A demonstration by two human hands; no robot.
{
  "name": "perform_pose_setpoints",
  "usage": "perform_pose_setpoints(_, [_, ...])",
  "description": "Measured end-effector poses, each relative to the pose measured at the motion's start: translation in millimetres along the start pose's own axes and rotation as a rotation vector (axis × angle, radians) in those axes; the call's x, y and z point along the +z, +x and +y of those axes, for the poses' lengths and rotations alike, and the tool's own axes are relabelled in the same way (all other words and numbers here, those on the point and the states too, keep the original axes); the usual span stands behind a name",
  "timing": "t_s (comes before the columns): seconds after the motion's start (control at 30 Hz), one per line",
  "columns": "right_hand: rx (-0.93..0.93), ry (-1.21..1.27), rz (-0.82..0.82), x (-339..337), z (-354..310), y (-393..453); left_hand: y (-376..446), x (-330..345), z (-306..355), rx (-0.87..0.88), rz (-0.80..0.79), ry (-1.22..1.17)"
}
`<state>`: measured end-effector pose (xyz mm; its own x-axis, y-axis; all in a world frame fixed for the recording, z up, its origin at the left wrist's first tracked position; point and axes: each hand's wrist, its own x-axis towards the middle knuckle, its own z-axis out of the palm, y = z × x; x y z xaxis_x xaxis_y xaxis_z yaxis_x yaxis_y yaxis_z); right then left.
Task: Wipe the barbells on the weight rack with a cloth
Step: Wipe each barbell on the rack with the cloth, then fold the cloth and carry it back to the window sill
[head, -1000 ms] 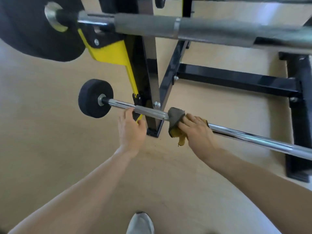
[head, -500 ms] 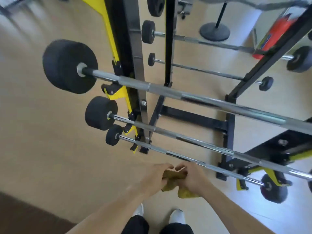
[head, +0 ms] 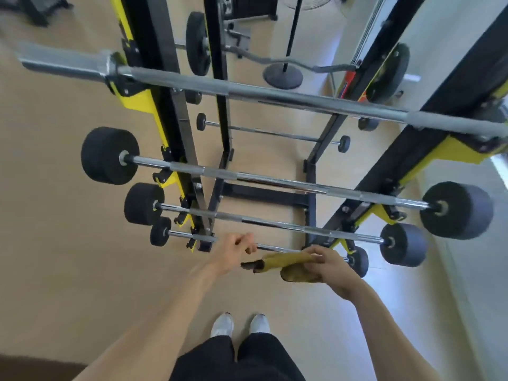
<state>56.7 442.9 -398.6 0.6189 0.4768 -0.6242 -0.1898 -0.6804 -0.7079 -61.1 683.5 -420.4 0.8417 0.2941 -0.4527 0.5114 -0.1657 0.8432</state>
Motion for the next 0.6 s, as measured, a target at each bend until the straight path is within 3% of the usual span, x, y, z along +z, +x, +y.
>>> perform_pose_setpoints(0.1, [-0.048,0.087,0.083,0.2,-15.2,-18.8,-7.1,-0.4,27.6,-0.001,-0.114,-0.162])
perform_pose_setpoints(0.23, [-0.087,-0.168,0.205,-2.0,-35.7,-29.7,-17.1,16.2,54.5,0.051,-0.36,0.047])
perform_pose_setpoints(0.3, [-0.086,-0.246,0.252,-6.2,-43.6,-34.8,-18.8,30.5,63.2,0.042,-0.451,0.039])
perform_pose_setpoints(0.47, [-0.144,-0.28,0.214,-27.5,-43.7,-59.4,-12.6,52.1,61.7,0.206,-0.44,0.252])
perform_pose_setpoints(0.6, [-0.037,-0.245,0.178,-50.5,-22.1,-83.2,-4.6,55.1,59.8,0.277,-0.491,0.378])
